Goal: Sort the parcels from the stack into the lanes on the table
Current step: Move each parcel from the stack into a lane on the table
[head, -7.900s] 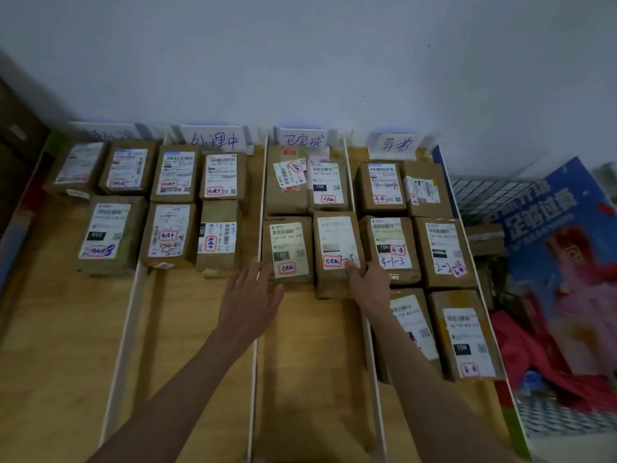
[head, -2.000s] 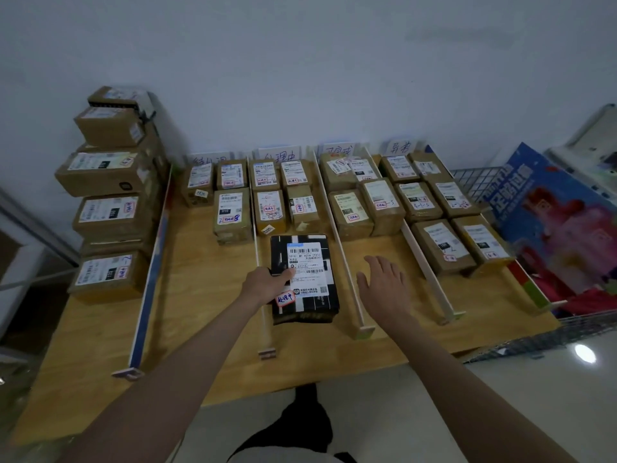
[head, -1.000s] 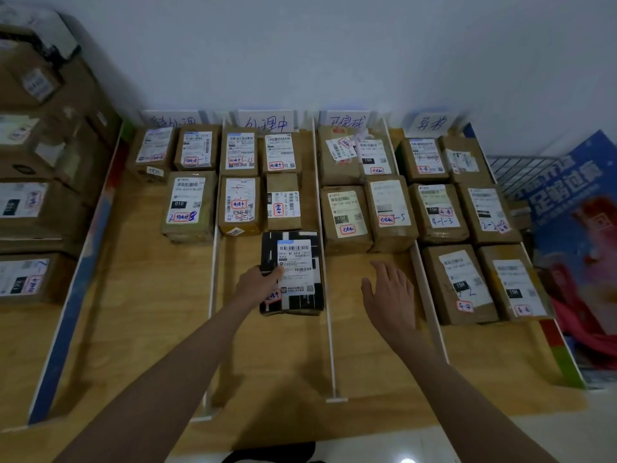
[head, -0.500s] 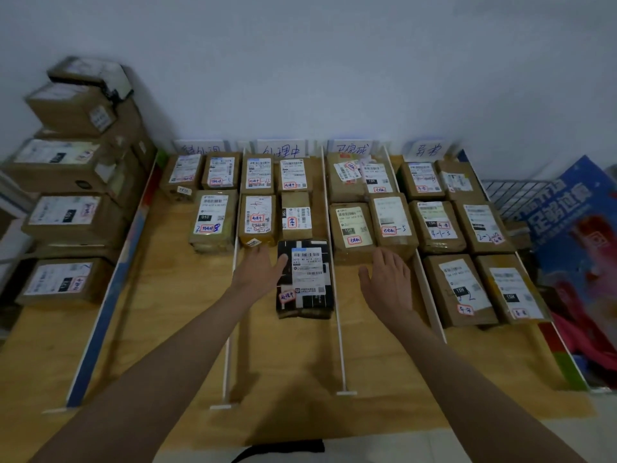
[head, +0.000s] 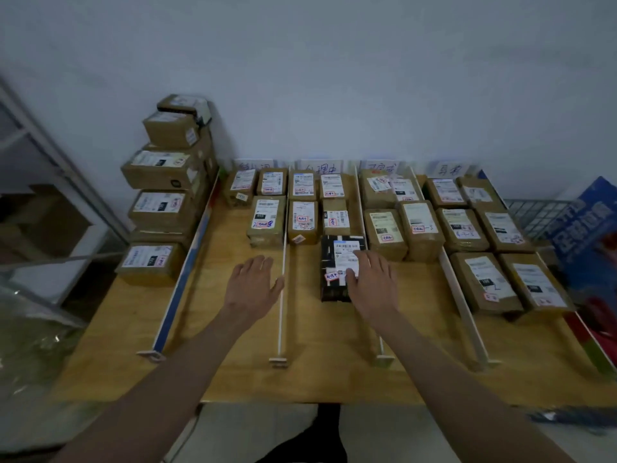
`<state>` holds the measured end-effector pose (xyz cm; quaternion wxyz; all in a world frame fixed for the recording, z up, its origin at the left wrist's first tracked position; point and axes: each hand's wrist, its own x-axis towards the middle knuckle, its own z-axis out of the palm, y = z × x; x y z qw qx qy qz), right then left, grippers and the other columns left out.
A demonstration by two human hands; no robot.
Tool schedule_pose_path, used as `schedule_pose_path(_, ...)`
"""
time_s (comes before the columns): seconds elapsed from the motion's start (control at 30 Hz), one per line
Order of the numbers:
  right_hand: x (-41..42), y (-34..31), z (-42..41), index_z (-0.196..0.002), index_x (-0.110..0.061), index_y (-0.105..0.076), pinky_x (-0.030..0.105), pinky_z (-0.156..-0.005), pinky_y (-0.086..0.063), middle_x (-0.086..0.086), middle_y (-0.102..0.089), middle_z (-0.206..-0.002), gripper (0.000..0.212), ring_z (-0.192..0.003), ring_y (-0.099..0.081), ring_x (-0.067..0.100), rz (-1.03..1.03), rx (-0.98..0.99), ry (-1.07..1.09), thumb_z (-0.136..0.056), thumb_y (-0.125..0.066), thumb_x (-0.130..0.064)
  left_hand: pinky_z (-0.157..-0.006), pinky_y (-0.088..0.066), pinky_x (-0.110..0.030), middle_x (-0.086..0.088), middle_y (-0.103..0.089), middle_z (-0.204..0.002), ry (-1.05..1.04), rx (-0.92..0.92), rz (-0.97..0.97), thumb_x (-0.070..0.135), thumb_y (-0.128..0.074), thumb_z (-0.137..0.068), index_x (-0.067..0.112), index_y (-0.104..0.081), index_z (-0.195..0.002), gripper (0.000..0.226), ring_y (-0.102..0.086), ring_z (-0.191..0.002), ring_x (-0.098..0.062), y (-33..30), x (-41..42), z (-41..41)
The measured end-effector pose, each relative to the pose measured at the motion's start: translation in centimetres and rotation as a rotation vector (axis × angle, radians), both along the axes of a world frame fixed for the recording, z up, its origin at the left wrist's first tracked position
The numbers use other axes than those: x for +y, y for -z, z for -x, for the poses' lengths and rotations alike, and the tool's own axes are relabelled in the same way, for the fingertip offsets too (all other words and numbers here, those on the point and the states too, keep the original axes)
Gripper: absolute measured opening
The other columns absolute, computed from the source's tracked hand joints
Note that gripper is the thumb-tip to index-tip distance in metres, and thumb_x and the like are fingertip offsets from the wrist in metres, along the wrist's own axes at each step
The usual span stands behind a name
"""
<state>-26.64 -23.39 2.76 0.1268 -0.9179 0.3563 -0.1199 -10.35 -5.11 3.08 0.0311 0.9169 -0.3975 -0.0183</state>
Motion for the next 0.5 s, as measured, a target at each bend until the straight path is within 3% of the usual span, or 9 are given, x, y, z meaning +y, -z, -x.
schedule_pose_path(0.27, 6.8, -0.7, -4.4, -0.139, -0.015, -0.046, 0.043, -0.114, -0.033, 0.006, -0.050, -0.141, 0.045, -0.133, -0.043, 0.025, 0.030, 0.032, -0.134, -0.099, -0.048, -0.036, -0.111, -0.031, -0.039, -0.003, -0.045, -0.148, -0.215, 0.007, 0.014, 0.052, -0.036, -0.101, 0.017, -0.041, -0.146, 0.058, -0.042, -0.136, -0.022, -1.0, 10.5, -2.1)
schedule_pose_path(0.5, 11.9, -1.0, -11.2, -0.140, -0.017, -0.043, 0.043, -0.112, -0.033, 0.005, -0.049, -0.141, 0.046, -0.131, -0.043, 0.024, 0.045, 0.020, -0.242, -0.100, -0.043, -0.038, -0.103, -0.039, -0.039, -0.005, -0.058, -0.130, -0.358, -0.027, 0.037, 0.049, -0.040, -0.098, 0.018, -0.051, -0.133, 0.048, -0.054, -0.121, -0.023, -1.4, 17.0, -6.7)
